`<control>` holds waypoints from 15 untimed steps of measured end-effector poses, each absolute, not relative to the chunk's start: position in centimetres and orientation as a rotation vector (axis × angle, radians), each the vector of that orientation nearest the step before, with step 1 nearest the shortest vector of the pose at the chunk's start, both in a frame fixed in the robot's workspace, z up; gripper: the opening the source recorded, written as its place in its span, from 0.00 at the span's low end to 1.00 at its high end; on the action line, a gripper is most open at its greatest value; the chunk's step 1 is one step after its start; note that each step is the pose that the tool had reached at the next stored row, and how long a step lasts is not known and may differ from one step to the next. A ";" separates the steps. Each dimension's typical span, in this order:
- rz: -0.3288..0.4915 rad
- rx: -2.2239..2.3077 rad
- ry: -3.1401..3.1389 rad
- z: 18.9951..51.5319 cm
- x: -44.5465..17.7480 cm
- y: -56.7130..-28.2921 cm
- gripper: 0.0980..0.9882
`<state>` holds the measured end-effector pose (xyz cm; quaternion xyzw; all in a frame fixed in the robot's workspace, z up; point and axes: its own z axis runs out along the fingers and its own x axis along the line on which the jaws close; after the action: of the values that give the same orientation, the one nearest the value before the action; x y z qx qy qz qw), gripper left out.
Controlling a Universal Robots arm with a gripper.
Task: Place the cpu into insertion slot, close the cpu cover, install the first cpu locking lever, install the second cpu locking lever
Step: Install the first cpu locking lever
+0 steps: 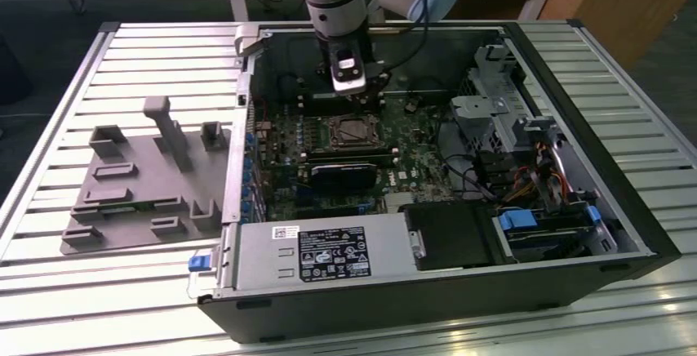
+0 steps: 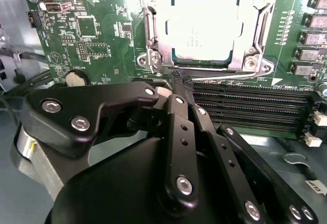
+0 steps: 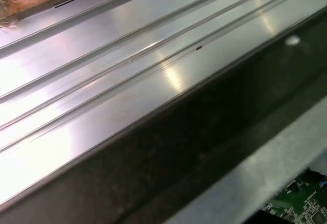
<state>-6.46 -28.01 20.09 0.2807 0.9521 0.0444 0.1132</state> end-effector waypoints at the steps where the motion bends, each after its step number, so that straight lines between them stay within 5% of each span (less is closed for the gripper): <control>1: 0.130 0.827 2.792 20.1 -6.5 -28.0 0.00; 15: 0.118 0.870 2.776 19.7 -6.5 -28.0 0.00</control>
<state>-6.46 -28.01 19.67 0.2969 0.9471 0.0402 0.1146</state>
